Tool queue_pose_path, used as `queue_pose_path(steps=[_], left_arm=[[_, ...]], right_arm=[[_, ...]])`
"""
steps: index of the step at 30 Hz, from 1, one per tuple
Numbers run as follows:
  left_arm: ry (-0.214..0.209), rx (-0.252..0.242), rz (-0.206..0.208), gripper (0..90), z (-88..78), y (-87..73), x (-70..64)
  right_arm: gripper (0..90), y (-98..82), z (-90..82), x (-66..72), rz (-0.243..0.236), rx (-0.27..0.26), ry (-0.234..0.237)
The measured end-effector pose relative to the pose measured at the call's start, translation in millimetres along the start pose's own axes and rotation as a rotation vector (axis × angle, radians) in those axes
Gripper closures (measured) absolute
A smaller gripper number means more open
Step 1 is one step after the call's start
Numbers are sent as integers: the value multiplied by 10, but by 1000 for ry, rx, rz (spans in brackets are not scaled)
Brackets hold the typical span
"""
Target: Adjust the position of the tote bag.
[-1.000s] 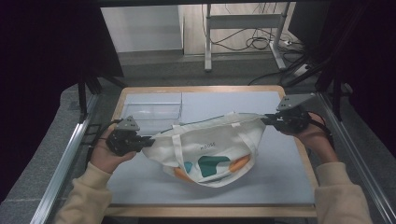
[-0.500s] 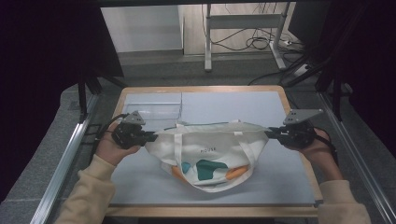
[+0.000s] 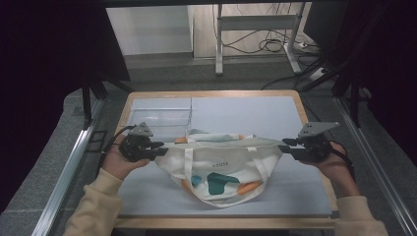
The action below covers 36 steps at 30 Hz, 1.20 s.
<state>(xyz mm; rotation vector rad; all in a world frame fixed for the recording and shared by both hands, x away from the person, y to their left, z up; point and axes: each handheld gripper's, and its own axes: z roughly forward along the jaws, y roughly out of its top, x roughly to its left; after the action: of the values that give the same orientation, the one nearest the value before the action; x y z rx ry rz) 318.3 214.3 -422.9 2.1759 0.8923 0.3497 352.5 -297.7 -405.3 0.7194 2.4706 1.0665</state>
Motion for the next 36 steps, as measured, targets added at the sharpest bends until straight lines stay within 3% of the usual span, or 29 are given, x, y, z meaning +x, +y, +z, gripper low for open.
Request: queue_pose_path(steps=[1,6,11,13,17,36], left_arm=[[20,-33,-10,470,-43,15,-4],[-4,-70,-18,358,-96,64,-25],[0,-51,-5,356,-22,116,-46],[12,-34,0,357,20,137,-44],[-5,-31,-1,366,46,165,-40],[-42,-45,53,415,62,414,-122]], right_arm=[[545,18,-22,3,20,-16,-3],[429,117,-51,48,56,-54,-30],[400,264,-48,127,83,-106,-3],[400,313,-8,171,74,-90,14],[400,379,69,245,49,-45,34],[416,620,109,503,-19,-58,78]])
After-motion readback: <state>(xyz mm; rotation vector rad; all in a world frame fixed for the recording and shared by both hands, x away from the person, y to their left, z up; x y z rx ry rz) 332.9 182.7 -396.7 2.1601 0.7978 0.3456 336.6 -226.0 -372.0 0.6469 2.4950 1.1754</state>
